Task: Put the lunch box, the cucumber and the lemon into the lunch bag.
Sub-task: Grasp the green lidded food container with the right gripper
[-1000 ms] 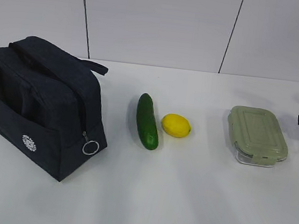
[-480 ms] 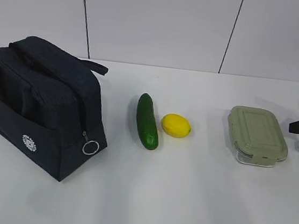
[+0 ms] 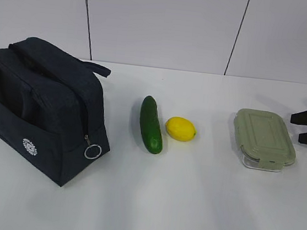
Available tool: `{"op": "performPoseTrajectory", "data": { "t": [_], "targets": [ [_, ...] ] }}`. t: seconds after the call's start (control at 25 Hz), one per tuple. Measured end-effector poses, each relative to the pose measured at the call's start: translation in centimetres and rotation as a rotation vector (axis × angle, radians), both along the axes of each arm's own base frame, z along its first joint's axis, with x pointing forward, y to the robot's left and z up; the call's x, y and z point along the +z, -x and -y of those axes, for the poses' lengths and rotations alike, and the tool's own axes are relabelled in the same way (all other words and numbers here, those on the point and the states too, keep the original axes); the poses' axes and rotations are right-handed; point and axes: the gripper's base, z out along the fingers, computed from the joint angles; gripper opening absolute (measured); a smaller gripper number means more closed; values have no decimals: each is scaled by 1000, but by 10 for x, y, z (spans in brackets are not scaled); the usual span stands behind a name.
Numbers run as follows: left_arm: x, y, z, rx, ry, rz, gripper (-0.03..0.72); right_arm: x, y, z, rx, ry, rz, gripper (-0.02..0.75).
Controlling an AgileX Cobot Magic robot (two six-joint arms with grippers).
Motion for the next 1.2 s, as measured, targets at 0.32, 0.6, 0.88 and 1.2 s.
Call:
{"op": "performPoseTrajectory", "data": {
  "t": [0.32, 0.6, 0.88, 1.2],
  "targets": [
    [0, 0, 0, 0, 0, 0, 370, 4, -5, 0, -56, -52, 21, 566],
    [0, 0, 0, 0, 0, 0, 370, 4, -4, 0, -47, -44, 17, 566],
    [0, 0, 0, 0, 0, 0, 370, -3, 3, 0, 35, 31, -16, 566],
    [0, 0, 0, 0, 0, 0, 370, -4, -4, -24, 113, 45, -20, 566]
  ]
}}
